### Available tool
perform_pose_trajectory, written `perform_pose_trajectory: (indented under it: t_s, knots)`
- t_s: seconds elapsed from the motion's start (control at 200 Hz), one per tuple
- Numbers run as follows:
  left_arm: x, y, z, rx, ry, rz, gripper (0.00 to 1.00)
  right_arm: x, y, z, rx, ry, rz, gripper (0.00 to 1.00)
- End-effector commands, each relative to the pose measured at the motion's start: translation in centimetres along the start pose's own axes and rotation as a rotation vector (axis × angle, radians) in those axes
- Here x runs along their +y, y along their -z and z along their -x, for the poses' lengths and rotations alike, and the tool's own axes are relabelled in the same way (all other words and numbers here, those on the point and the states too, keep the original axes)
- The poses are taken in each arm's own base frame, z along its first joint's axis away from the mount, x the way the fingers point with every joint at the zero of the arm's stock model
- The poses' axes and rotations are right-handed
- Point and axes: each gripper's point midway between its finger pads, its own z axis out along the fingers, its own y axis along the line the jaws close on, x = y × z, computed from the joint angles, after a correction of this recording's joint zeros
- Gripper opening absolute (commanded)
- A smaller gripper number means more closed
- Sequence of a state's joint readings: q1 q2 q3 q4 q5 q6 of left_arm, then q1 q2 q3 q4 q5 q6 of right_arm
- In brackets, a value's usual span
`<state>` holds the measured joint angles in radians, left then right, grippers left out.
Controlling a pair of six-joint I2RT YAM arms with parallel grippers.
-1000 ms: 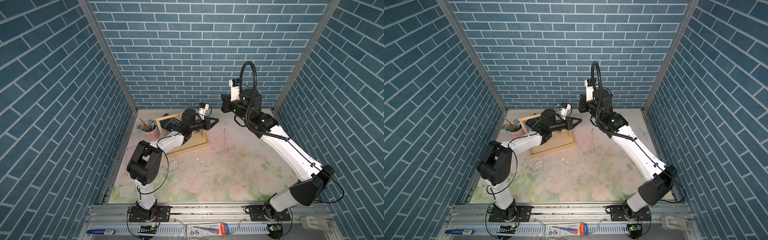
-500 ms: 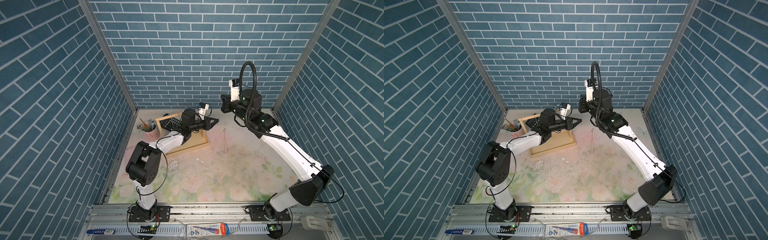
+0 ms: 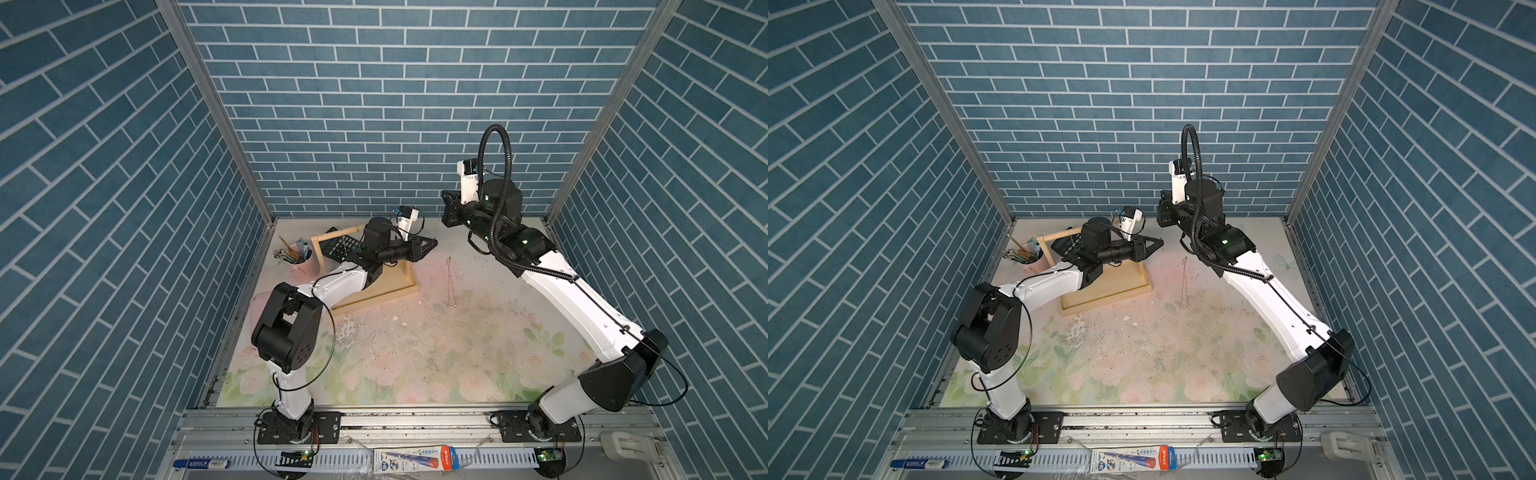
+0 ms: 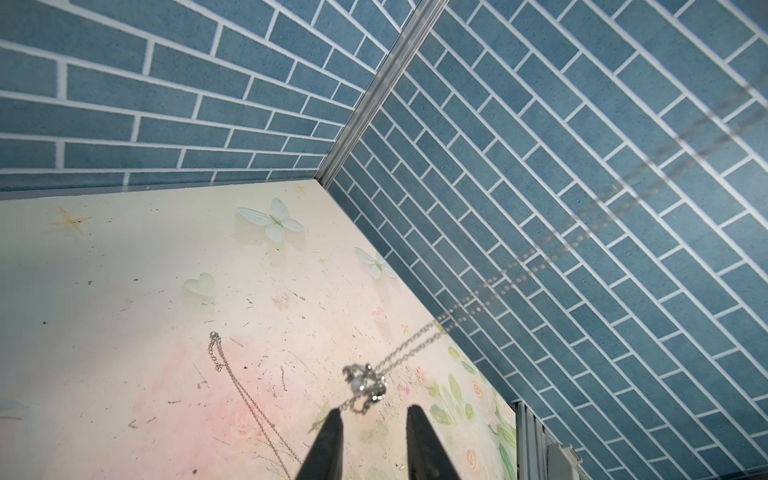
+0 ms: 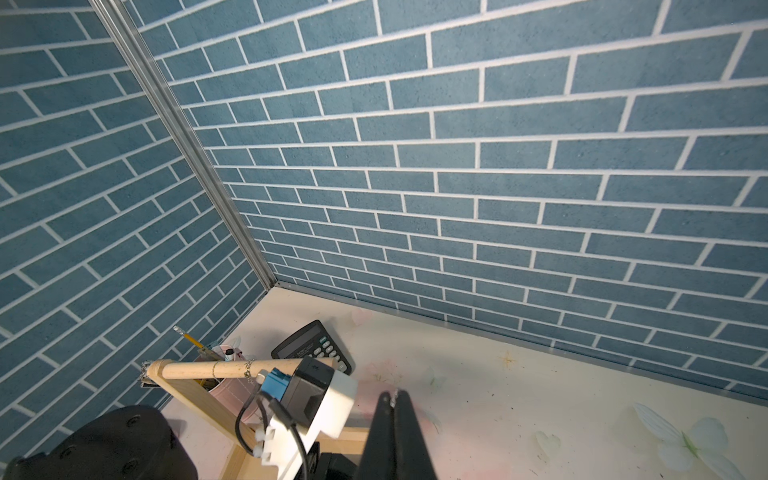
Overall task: Take the necklace off the jewelry display stand
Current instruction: Place the necklace at the center of the board.
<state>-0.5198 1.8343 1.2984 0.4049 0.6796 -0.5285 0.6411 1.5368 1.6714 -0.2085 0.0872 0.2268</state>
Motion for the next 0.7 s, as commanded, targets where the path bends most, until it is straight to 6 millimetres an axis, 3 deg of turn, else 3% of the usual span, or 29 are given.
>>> perform_pose_trajectory:
  t_s: [0.0,0.21,0.695]
  knots:
    - [-1.56,0.35,1.64,-0.023,-0.056,-0.015,0.31,-0.08,1.37,1.66,-0.047,0.026,-0.002,0.00]
    - [-1.49,0.39,1.88,-0.016,-0.078,0.003,0.36,-0.08,1.39,1.59,-0.044,0.026,-0.001,0.00]
    - [-1.63,0.04,2.04,-0.013,-0.087,-0.010,0.33,-0.02,1.38,1.56,-0.044,0.022,0.002,0.00]
